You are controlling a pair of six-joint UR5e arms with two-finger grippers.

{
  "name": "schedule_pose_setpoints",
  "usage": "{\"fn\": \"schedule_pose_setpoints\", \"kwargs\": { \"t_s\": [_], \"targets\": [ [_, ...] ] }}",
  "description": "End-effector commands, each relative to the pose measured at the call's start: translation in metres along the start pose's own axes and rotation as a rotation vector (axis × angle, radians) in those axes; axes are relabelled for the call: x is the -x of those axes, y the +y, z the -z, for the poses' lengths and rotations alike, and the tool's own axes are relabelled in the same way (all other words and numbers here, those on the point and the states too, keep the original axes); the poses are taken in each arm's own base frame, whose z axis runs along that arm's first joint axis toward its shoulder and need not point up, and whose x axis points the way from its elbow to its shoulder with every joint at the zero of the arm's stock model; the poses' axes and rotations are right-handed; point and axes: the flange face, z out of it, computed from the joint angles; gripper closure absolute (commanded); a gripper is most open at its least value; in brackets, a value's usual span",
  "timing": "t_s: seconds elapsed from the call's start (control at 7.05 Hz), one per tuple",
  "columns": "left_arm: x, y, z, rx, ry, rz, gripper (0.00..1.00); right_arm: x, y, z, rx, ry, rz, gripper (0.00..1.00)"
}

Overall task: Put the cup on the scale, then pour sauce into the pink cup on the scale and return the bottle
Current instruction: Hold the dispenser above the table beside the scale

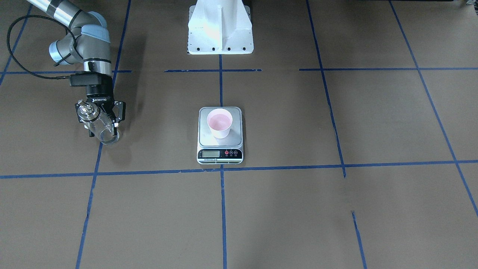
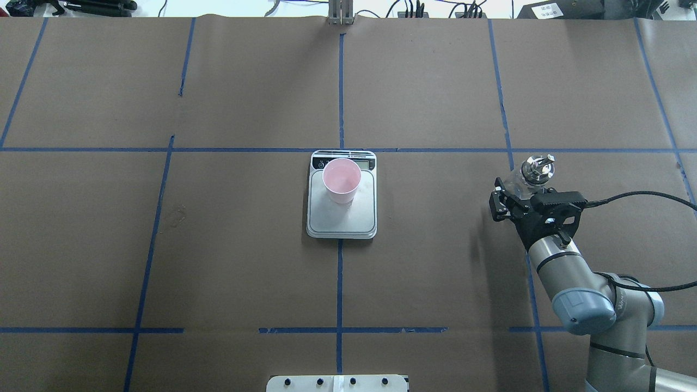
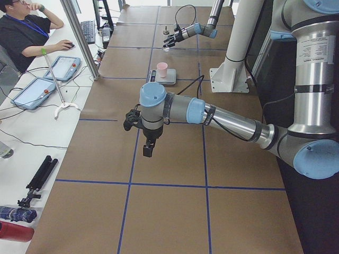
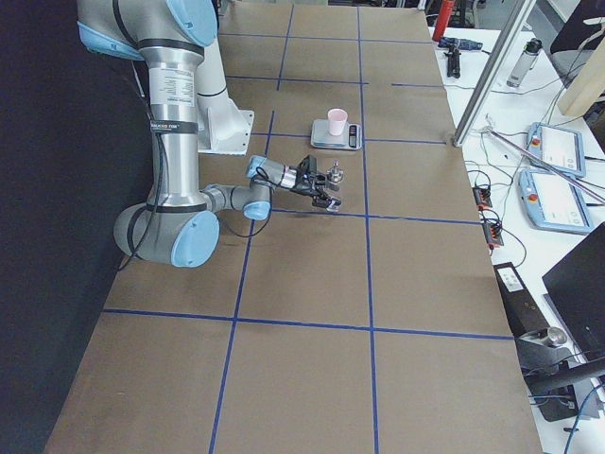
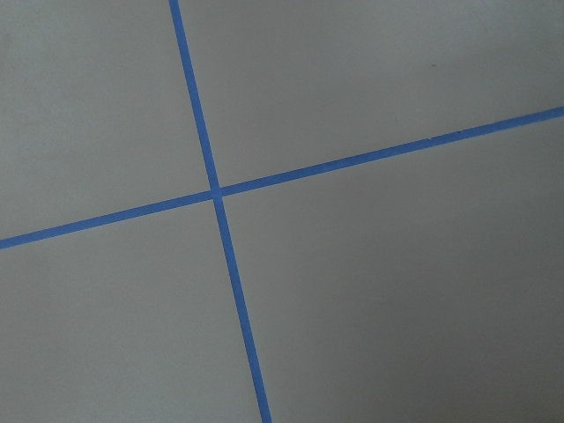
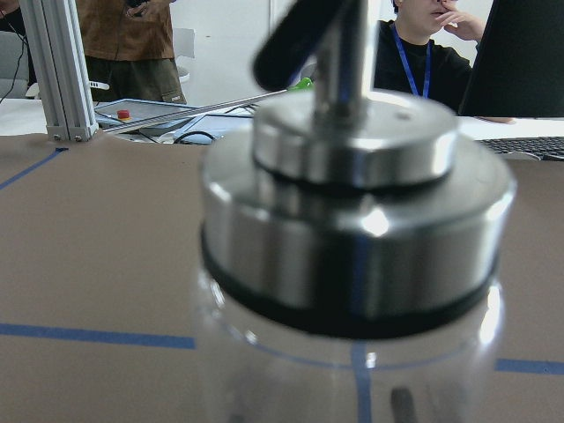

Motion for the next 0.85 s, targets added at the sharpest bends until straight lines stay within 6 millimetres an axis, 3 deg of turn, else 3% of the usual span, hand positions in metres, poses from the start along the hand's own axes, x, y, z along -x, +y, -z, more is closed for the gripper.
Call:
{"fn": "schedule_pose_setpoints", "kwargs": {
  "t_s": [0.0, 0.71],
  "targets": [
    [0.0, 0.0, 0.0, 0.0, 0.0, 0.0, 0.0, -0.0004, 0.0007, -0.0003, 0.0, 0.001, 0.001, 0.0],
    [0.0001, 0.0001, -0.0001, 0.001, 0.0, 0.001, 0.0, -0.0007, -0.0026, 0.0019, -0.006, -0.002, -0.006, 0.0]
  ]
}}
